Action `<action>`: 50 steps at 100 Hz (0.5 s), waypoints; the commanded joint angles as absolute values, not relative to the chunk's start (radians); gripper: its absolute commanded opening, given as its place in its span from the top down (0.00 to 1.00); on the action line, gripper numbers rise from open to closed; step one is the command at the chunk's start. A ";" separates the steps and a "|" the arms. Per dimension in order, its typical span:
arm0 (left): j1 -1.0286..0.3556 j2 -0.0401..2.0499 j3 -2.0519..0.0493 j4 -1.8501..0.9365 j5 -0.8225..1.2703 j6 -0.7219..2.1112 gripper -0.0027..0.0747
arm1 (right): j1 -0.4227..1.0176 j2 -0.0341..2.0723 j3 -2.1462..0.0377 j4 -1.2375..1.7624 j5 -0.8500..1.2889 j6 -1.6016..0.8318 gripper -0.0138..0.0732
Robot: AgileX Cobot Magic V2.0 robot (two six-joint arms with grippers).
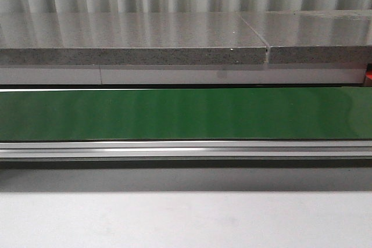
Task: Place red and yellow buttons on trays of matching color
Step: 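Lower the yellow button into the yellow tray and open the right gripper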
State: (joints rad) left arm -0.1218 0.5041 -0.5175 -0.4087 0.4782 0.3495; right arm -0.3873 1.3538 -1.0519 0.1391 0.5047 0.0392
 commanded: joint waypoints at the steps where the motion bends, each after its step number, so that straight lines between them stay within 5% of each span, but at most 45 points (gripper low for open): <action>1: -0.129 0.506 -0.545 -0.433 0.405 0.351 0.99 | -0.298 1.257 -1.076 0.146 0.464 0.000 0.25; 21: -0.129 0.506 -0.545 -0.433 0.405 0.351 0.99 | -0.139 1.108 -1.042 0.146 0.494 -0.061 0.25; 50: -0.129 0.506 -0.545 -0.433 0.405 0.351 0.99 | -0.089 0.823 -0.837 0.146 0.501 -0.098 0.25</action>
State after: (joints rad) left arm -0.1218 0.5041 -0.5175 -0.4087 0.4782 0.3495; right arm -0.0935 0.9065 -0.8560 0.1438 0.5519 -0.0790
